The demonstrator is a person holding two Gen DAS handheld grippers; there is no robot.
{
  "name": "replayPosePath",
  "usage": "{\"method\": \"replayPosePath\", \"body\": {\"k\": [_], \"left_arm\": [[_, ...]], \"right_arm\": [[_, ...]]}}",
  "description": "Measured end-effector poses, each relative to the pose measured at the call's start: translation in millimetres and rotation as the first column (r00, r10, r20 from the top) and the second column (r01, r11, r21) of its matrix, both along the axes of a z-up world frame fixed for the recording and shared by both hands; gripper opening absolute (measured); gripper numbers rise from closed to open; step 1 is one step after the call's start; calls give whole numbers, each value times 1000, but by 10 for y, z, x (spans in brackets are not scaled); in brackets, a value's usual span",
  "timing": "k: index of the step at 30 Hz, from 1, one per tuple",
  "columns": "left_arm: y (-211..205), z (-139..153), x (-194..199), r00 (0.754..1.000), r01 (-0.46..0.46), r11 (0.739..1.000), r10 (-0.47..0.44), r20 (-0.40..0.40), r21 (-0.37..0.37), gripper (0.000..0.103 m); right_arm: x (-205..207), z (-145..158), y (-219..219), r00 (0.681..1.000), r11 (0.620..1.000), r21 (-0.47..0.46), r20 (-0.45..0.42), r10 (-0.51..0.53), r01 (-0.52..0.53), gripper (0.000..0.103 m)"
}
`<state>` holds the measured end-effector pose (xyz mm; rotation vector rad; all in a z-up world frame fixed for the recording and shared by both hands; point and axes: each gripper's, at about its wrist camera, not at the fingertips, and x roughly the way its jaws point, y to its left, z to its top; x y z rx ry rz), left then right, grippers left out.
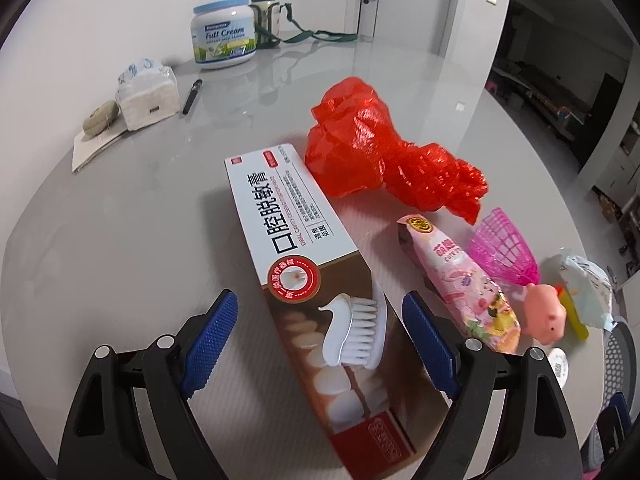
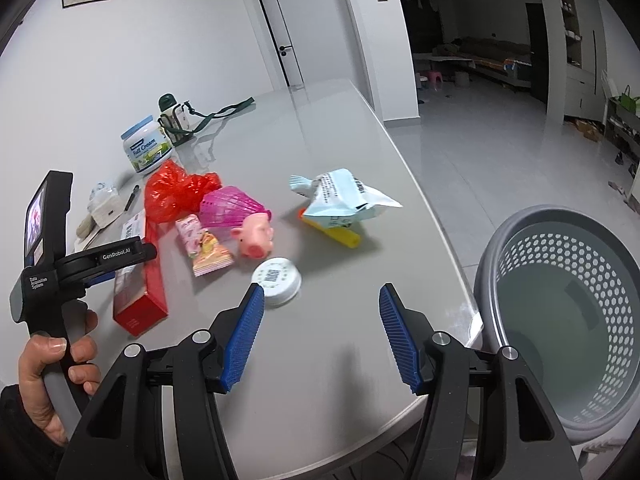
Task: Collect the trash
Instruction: 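Grasp the toothpaste box lengthwise with the left gripper, then grasp the light-blue snack wrapper with the right gripper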
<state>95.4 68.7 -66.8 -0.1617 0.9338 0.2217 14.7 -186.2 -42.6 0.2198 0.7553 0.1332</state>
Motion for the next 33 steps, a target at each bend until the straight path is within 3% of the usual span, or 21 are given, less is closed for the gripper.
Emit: {"method": "replayPosePath", "body": {"k": [4, 9, 15, 21, 33], "left_arm": [[39, -66, 25, 1000, -5, 1000, 5, -22, 12, 82], [139, -121, -2, 999, 14, 1000, -13, -45, 17, 62], [237, -108, -75, 999, 46, 998, -45, -28, 32, 51], [298, -30, -160, 998, 69, 997, -69, 0, 26, 51], [313, 206, -339, 991, 117, 993, -118, 62, 25, 51]], "right_arm": [[32, 8, -3, 1000, 1000, -3, 0, -2, 2, 58], [132, 65, -6, 1000, 1000, -9, 8, -4, 5, 58], [320, 207, -42, 1000, 1000, -25, 30, -2, 3, 58], [675, 339, 37, 999, 996, -82, 31, 27, -25, 58], [1332, 115, 205, 989, 981, -168, -128, 79, -100, 58]]}}
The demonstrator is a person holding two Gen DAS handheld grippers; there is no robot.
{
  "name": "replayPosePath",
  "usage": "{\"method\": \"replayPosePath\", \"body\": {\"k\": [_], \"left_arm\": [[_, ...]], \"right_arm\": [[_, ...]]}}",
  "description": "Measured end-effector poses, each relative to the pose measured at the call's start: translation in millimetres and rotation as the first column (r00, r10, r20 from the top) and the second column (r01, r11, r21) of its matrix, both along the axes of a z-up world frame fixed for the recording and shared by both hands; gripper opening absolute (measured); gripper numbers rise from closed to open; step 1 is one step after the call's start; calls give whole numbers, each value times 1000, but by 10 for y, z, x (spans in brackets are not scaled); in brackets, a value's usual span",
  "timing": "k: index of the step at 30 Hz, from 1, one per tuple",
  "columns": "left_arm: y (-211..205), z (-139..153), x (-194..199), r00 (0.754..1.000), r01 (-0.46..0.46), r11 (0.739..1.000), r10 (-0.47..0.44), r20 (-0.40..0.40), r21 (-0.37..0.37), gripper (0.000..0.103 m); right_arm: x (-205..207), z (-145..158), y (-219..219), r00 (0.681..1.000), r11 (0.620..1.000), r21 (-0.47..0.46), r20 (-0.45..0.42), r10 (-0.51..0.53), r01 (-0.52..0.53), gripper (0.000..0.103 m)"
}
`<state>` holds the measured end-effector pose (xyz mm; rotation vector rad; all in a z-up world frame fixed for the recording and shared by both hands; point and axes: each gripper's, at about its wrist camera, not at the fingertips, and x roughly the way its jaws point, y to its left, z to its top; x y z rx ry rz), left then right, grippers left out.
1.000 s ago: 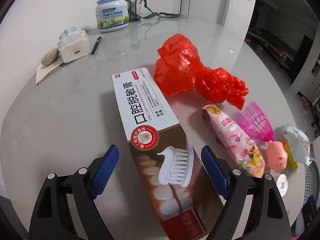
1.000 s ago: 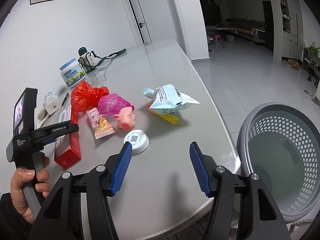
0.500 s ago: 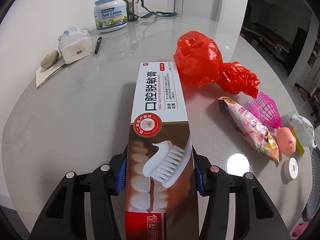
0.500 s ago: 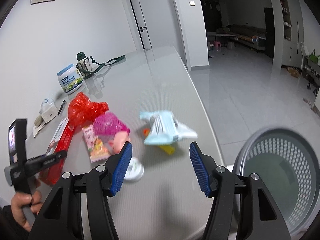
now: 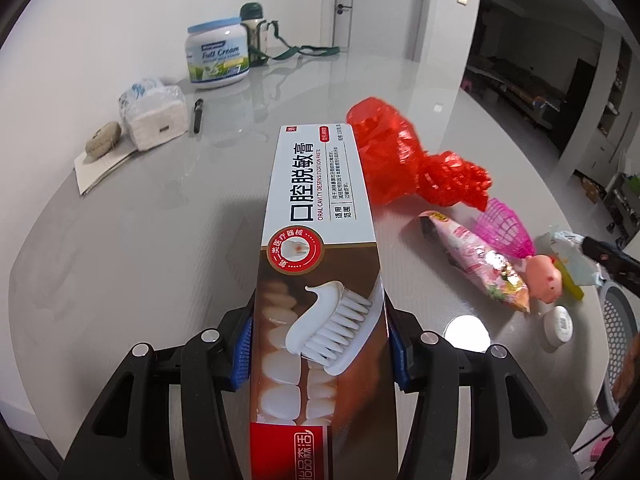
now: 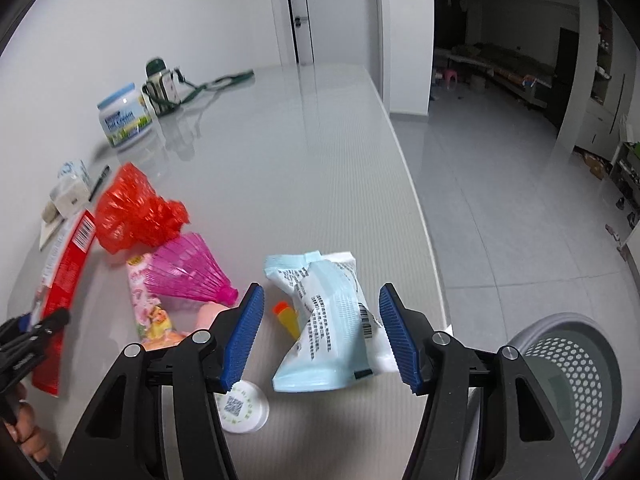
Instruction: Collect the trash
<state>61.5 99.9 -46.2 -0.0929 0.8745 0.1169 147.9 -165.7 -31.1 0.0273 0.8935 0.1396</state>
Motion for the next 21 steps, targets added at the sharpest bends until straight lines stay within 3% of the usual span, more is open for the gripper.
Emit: {"method": "replayPosePath", "body": {"k": [8, 9, 11, 21], "left_arm": [[-112, 185, -59, 998, 41, 999, -41, 48, 2, 51], [-144, 209, -64, 997, 53, 999, -53, 52, 1, 51], [-194, 243, -76, 996, 71, 997, -71, 59, -2, 51], [-426, 362, -140, 985, 146, 989, -146, 90, 1, 51]], "right_arm": [[115, -138, -4, 998, 1000, -10, -66, 10, -10, 57], [115, -145, -3, 998, 1000, -8, -69, 12, -12, 49], [122, -160, -12, 997, 1000, 0, -75, 13, -13, 45], [-69, -28, -14, 1000, 1000, 13, 7, -12, 12, 40]]}}
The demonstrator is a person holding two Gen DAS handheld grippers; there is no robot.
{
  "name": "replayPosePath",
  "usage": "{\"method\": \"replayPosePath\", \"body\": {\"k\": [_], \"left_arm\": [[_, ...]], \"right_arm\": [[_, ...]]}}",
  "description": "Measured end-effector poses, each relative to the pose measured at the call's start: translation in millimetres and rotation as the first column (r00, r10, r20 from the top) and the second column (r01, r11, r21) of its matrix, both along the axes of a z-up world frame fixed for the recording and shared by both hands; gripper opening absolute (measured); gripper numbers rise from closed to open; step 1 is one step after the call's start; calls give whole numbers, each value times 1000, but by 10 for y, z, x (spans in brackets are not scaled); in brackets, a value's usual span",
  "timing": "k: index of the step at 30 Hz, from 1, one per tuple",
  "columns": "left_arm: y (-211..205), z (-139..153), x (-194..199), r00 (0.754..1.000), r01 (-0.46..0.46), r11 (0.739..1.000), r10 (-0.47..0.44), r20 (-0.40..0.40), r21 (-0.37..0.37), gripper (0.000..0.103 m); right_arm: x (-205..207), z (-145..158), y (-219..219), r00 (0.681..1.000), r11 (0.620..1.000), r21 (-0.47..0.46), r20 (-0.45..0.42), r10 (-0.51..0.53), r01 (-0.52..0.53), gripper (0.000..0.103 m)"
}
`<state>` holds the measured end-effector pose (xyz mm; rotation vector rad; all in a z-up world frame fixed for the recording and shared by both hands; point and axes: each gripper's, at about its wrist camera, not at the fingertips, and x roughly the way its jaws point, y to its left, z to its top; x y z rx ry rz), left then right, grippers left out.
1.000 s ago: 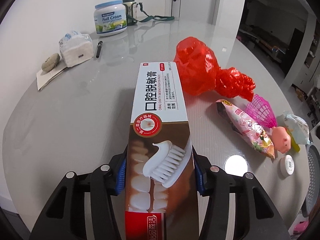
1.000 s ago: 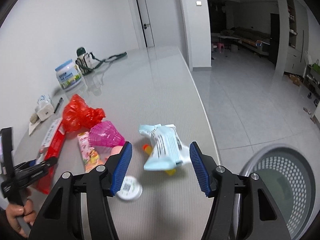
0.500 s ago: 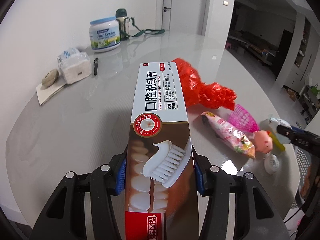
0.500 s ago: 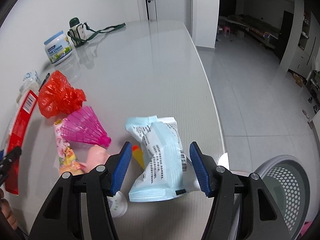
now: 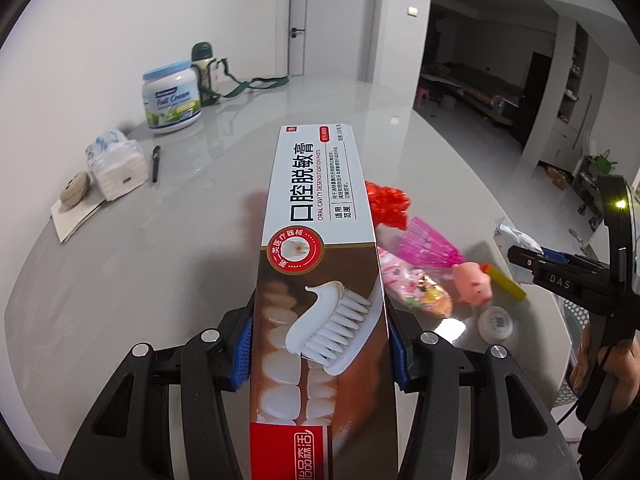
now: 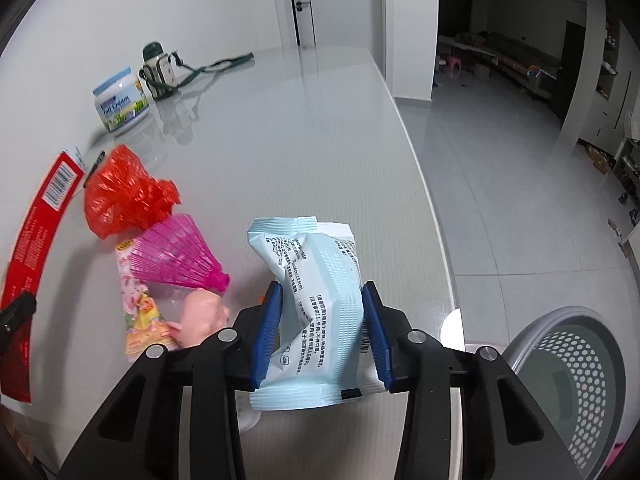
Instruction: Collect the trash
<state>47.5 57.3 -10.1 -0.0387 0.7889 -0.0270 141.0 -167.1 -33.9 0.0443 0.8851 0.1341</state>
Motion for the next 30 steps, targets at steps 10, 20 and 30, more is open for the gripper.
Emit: {"method": "replayPosePath", "body": {"k": [10, 20, 30], "left_arm": [[-429, 77, -51, 990, 141, 990, -140, 23, -22, 51], [-1297, 98, -112, 934, 358, 933, -358, 24, -27, 51], [-2342, -110, -194, 829, 557, 830, -558, -34, -42, 51]], "right_arm": [[-561, 276, -267, 986, 989, 85, 107, -130, 122, 39], [-1291, 252, -994, 931, 936, 115, 116, -345, 333, 39], [-1857, -61, -1769, 852, 851, 118, 64, -520, 511, 39]]}}
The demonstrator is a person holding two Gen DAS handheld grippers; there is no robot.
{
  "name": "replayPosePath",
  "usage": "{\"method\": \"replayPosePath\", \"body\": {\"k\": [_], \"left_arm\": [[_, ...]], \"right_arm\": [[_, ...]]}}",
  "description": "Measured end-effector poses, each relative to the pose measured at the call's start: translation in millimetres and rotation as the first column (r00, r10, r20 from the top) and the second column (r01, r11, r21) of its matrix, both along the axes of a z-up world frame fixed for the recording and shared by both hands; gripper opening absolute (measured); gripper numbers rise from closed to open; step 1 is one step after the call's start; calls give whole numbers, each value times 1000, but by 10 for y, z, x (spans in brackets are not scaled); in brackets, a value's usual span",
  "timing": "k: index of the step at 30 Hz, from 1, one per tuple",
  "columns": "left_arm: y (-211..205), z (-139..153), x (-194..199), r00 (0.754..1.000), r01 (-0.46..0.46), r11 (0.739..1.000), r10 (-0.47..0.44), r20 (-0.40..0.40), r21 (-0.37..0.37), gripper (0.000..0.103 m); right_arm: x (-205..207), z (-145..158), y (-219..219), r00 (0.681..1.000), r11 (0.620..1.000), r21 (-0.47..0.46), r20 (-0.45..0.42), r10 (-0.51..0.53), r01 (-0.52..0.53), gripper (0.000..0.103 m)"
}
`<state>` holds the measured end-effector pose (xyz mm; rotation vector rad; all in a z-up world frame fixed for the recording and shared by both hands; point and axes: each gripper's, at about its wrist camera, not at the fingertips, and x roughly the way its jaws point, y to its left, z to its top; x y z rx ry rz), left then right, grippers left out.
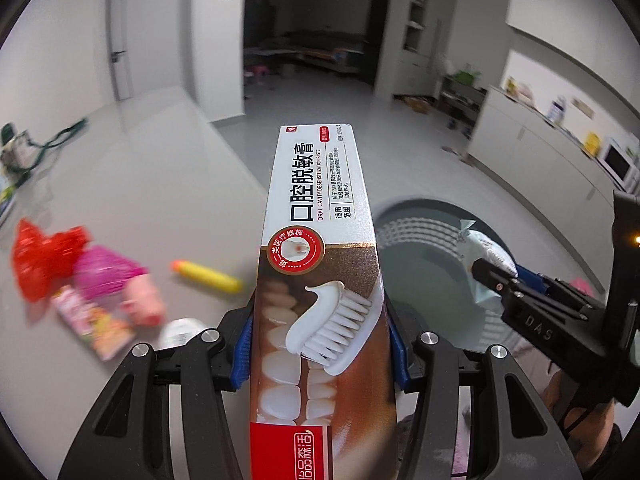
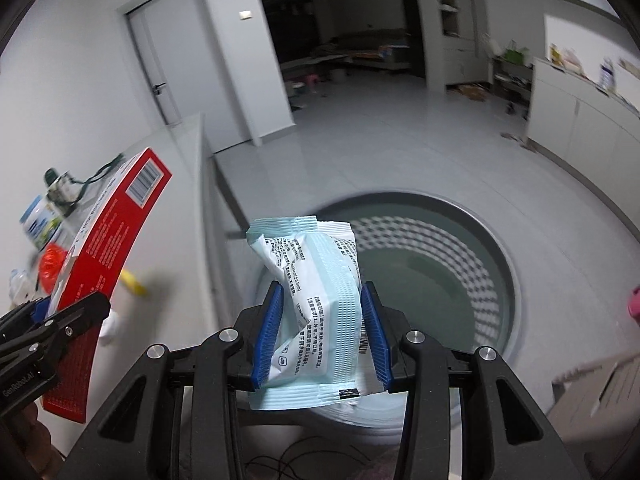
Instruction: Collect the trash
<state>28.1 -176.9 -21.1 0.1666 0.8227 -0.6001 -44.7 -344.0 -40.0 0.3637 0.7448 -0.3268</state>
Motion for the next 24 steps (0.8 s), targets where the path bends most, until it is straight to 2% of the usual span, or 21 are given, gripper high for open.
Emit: {"method": "replayPosePath", "body": {"k": [8, 17, 24], "left_arm": [[-560, -213, 22, 994, 92, 995, -91, -53, 28, 51], [-792, -482, 125, 984, 128, 991, -120, -128, 50, 51], [-906, -547, 222, 981, 133, 989, -122, -151, 62, 51]], "right_arm": [[-178, -193, -398, 998, 998, 28, -29, -60, 61, 39], [-94, -318, -505, 997, 998, 43, -55, -53, 56, 39], [5, -381, -539, 997, 998, 50, -68, -45, 48, 39]]}}
